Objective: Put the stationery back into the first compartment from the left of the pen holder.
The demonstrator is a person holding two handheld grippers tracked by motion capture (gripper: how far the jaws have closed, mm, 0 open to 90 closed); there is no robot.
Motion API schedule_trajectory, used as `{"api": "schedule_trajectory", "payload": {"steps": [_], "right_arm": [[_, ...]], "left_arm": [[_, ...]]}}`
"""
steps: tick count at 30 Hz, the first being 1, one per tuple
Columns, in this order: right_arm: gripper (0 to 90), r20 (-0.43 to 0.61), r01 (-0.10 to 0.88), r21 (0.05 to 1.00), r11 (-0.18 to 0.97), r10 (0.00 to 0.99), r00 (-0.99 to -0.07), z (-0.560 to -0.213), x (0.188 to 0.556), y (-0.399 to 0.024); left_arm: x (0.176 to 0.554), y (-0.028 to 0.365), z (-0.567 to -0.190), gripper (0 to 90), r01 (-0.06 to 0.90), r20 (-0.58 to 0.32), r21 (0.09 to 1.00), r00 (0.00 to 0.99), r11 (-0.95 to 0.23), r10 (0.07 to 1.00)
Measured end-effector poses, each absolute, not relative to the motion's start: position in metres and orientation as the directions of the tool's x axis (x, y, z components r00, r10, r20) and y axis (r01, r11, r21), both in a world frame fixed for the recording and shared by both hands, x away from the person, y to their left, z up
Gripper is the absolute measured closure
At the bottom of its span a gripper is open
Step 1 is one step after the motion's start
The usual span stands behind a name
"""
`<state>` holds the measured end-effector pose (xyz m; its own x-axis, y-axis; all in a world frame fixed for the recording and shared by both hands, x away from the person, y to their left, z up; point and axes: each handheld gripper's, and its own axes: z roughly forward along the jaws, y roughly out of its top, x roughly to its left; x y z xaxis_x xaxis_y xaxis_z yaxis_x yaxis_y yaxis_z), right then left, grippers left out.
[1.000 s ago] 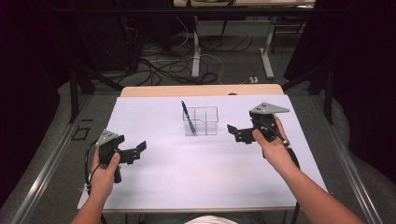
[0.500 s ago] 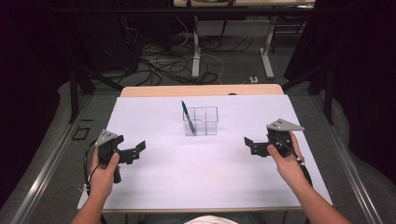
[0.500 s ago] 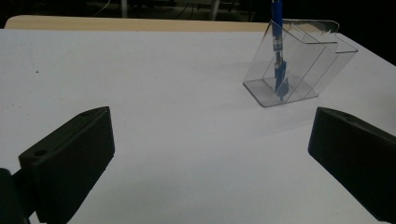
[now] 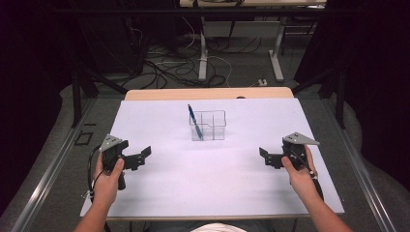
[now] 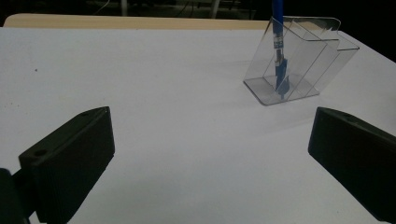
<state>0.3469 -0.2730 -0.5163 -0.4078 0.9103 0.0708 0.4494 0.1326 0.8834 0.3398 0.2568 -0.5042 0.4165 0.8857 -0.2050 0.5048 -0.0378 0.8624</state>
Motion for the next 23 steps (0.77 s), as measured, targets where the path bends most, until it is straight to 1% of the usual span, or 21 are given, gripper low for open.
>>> {"api": "schedule_trajectory", "payload": {"steps": [4,12,23], "right_arm": [[0.0,0.080,0.448,0.886,0.117,0.915,-0.396,-0.520,0.346,-0.275],[0.0,0.072,0.460,0.880,0.120,0.923,-0.378,-0.529,0.347,-0.277],[0.0,0.088,0.499,0.861,0.096,0.939,-0.333,-0.538,0.348,-0.277]], "left_arm": [[0.340,0.256,-0.505,0.6,0.505,-0.203,0.862,0.419,-0.041,0.885],[0.340,0.256,-0.505,0.6,0.506,-0.203,0.861,0.419,-0.042,0.885],[0.340,0.255,-0.505,0.6,0.502,-0.200,0.864,0.418,-0.042,0.886]]}}
